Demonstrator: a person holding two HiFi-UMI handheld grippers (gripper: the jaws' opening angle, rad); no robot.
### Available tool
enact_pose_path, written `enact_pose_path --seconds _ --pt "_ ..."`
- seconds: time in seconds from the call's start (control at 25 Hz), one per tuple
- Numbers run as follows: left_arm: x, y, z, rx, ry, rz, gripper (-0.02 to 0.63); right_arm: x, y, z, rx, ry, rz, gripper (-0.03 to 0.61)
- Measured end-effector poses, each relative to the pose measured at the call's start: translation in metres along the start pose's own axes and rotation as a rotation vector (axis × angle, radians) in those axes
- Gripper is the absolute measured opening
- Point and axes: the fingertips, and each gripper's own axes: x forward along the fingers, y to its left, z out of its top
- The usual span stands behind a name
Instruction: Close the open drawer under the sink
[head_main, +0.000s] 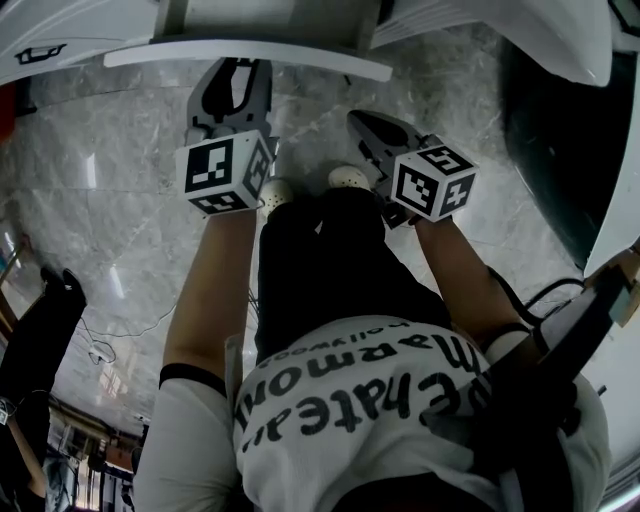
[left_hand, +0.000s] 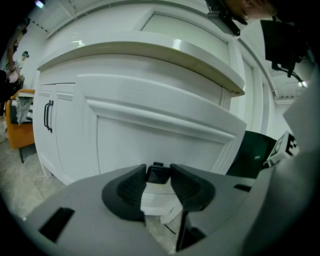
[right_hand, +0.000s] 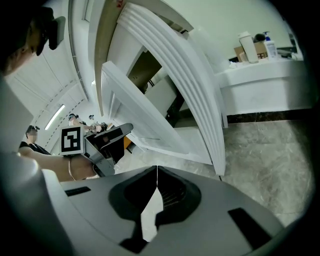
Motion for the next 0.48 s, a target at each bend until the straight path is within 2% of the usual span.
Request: enact_pose_path --seconds 0.48 --pt "0.010 0.001 0.006 -0.001 -0.058 0.000 0.149 0.012 -0.024 -0.001 -0.010 -0.036 -0.022 0.012"
